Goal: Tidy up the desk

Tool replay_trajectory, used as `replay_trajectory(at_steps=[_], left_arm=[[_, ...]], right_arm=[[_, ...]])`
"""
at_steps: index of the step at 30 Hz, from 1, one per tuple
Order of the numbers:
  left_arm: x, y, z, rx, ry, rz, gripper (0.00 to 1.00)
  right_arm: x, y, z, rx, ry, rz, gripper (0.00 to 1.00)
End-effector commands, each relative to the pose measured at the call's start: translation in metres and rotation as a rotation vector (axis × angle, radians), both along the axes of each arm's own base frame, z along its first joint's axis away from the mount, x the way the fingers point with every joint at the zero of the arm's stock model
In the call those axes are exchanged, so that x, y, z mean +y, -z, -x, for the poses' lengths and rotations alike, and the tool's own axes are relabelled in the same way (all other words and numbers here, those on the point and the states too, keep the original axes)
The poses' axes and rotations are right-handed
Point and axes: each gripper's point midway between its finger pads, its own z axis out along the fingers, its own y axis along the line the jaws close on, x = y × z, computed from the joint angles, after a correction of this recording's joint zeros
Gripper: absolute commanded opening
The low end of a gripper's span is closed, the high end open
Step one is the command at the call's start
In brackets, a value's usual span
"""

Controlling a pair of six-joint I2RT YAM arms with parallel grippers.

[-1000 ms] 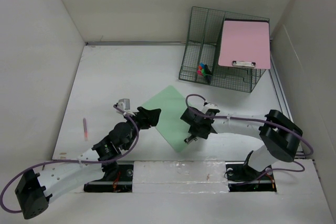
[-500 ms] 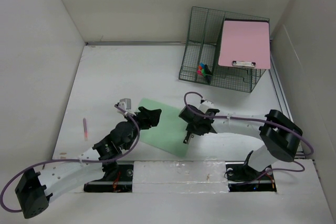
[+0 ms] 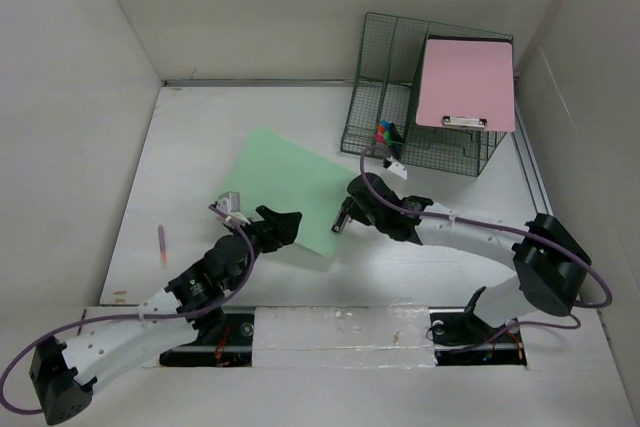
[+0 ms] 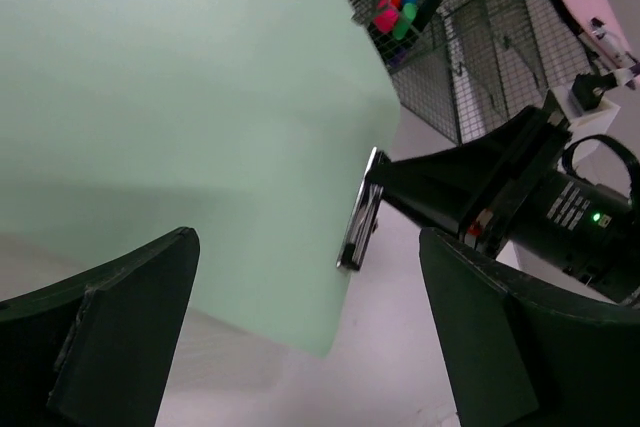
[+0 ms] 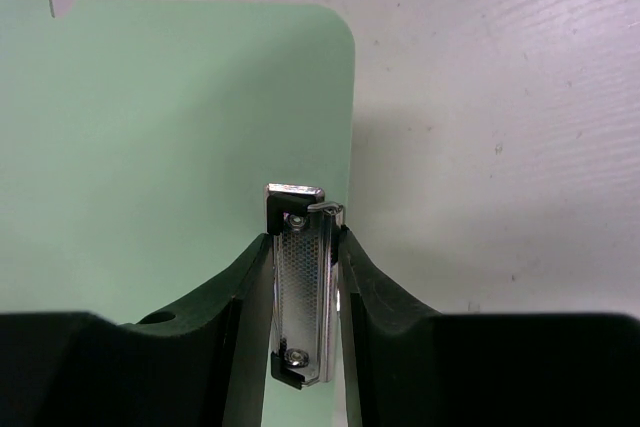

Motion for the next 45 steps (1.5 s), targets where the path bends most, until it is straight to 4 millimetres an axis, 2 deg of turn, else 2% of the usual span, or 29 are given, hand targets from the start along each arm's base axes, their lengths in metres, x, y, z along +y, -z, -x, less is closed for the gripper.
replay_trajectory(at_steps=[1,4,7,8,9,13,20,21,26,27,31,34,35,37,40,41,42,43,44,45], left_arm=[[-0.003,-0.006,0.0,0.046,-0.005,0.022,0.89],[-0.002,0.002,-0.003,0.085,-0.034,-0.004,0.9],[0.003,0.007,-0.006,0.112,-0.07,-0.026,0.91],[0.004,0.007,-0.007,0.114,-0.081,-0.027,0.91],[0.005,0.009,-0.007,0.12,-0.089,-0.026,0.91],[0.012,0.015,-0.012,0.124,-0.149,-0.012,0.9],[0.016,-0.011,-0.027,0.02,-0.218,0.043,0.86],[0.017,-0.008,-0.029,0.016,-0.226,0.039,0.85],[0.017,-0.017,-0.04,-0.024,-0.268,-0.006,0.77],[0.016,-0.024,-0.041,-0.039,-0.267,0.0,0.74],[0.005,-0.037,-0.038,-0.082,-0.202,0.034,0.46],[0.001,-0.051,-0.035,-0.118,-0.163,0.071,0.09],[0.001,-0.058,-0.033,-0.129,-0.155,0.082,0.01],[-0.001,-0.066,-0.031,-0.137,-0.134,0.094,0.0],[0.001,-0.072,-0.027,-0.134,-0.123,0.116,0.0],[0.003,-0.073,-0.024,-0.13,-0.122,0.119,0.0],[0.004,-0.077,-0.023,-0.132,-0.121,0.127,0.0],[0.005,-0.078,-0.022,-0.131,-0.118,0.135,0.0],[0.007,-0.08,-0.019,-0.134,-0.116,0.144,0.0],[0.008,-0.082,-0.018,-0.136,-0.114,0.151,0.0]], right_arm=[[0.018,-0.026,-0.027,-0.088,-0.004,-0.185,0.0],[0.02,-0.035,-0.034,-0.111,0.001,-0.25,0.0],[0.013,-0.032,-0.036,-0.106,0.014,-0.255,0.0],[0.005,-0.025,-0.037,-0.094,0.029,-0.251,0.0],[0.004,-0.033,-0.039,-0.113,0.034,-0.28,0.0],[0.002,-0.032,-0.036,-0.106,-0.002,-0.327,0.0],[0.007,-0.039,-0.023,-0.092,-0.064,-0.361,0.0],[0.009,-0.041,-0.021,-0.087,-0.078,-0.37,0.0],[0.017,-0.049,-0.012,-0.083,-0.128,-0.392,0.0],[0.02,-0.048,-0.009,-0.08,-0.134,-0.396,0.0],[0.027,-0.043,-0.006,-0.062,-0.16,-0.402,0.0],[0.036,-0.037,0.001,-0.048,-0.198,-0.396,0.0],[0.038,-0.039,0.001,-0.057,-0.211,-0.404,0.0],[0.047,-0.039,0.008,-0.064,-0.28,-0.391,0.0],[0.056,-0.047,0.018,-0.1,-0.377,-0.367,0.17],[0.055,-0.051,0.019,-0.113,-0.385,-0.364,0.33],[0.055,-0.049,0.023,-0.117,-0.4,-0.356,0.4],[0.052,-0.057,0.025,-0.146,-0.417,-0.349,0.49],[0.05,-0.058,0.027,-0.158,-0.424,-0.345,0.64],[0.046,-0.06,0.027,-0.174,-0.424,-0.336,0.72]])
